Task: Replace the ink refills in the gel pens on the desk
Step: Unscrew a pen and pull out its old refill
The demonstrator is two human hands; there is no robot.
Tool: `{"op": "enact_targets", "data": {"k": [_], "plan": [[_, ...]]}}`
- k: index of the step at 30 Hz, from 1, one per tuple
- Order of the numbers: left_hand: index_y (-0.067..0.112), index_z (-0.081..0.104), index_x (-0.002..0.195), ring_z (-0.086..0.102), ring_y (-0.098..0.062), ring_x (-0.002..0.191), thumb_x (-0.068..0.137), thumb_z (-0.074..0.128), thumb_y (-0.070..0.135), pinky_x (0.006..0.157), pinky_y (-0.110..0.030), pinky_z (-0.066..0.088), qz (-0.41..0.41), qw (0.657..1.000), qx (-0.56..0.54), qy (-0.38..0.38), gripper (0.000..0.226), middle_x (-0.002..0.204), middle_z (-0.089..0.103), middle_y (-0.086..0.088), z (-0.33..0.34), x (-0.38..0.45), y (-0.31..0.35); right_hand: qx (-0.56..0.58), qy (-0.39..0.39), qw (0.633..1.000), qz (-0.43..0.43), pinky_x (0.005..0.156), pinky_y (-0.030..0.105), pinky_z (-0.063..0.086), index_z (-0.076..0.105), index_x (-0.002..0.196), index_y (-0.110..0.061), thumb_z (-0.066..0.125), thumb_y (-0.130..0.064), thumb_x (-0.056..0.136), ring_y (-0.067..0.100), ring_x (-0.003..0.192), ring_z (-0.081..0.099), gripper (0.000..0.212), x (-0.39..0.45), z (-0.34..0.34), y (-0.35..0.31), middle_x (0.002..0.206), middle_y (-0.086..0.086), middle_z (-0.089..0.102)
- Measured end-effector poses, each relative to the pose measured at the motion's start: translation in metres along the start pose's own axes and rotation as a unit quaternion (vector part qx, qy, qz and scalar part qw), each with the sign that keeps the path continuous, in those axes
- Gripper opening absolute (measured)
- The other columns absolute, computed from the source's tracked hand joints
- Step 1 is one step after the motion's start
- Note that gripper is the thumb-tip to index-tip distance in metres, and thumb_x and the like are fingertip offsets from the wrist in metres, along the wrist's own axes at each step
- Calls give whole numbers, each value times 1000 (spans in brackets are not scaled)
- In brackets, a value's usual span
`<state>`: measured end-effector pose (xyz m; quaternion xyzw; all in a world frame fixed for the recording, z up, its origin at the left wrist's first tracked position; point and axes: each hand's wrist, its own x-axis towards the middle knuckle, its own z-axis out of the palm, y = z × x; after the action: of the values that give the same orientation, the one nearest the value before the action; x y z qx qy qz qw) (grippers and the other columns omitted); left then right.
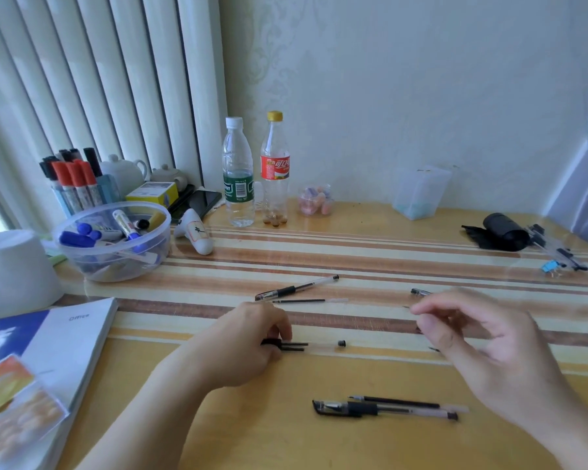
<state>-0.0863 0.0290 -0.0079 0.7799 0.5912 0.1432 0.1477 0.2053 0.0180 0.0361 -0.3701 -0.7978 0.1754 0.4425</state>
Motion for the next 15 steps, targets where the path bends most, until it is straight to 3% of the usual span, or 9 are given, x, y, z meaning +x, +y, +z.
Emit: {"op": "enact_targets", "data": {"k": [4, 7, 9, 12, 15], "plan": [[37, 58, 95, 52, -1, 82, 88, 59, 24, 70, -19, 45, 11, 999, -22, 45, 15, 92, 51, 22, -6, 0, 1, -37, -73, 996, 17, 61, 24, 46, 67, 98, -39, 61, -48, 86, 14, 81, 59, 17, 7, -1, -17, 90, -10, 67], [35, 58, 95, 53, -1, 81, 90, 58, 23, 69, -20, 45, 53, 991, -59, 105, 12, 91, 50, 22, -8, -2, 14, -235, -130, 963, -3, 85, 10, 38, 50, 127, -43, 42, -60, 90, -6, 115, 45, 41, 9, 15, -17, 123, -32, 50], [31, 59, 95, 51, 0, 84, 89, 58, 22, 73, -20, 45, 105, 986, -75, 103, 11, 91, 51, 21, -5, -4, 24, -321, -154, 934, -37, 92, 21, 40, 47, 134, -35, 33, -59, 94, 0, 120, 45, 49, 13, 29, -20, 129, -26, 49], [23, 60, 97, 49, 0, 86, 88, 58, 16, 76, -17, 42, 148, 980, -82, 101, 11, 91, 53, 17, -1, -5, 32, -371, -156, 910, -100, 70, 37, 52, 67, 105, -27, 35, -47, 92, 17, 87, 65, 40, 23, 46, -18, 97, -14, 71], [19, 57, 97, 46, 3, 80, 91, 53, 11, 70, -13, 37, 153, 978, -83, 115, 10, 87, 52, 16, 0, -4, 33, -331, -132, 927, -118, 58, 34, 48, 66, 82, -27, 38, -42, 96, 16, 65, 62, 35, 25, 56, 0, 73, -15, 68]]}}
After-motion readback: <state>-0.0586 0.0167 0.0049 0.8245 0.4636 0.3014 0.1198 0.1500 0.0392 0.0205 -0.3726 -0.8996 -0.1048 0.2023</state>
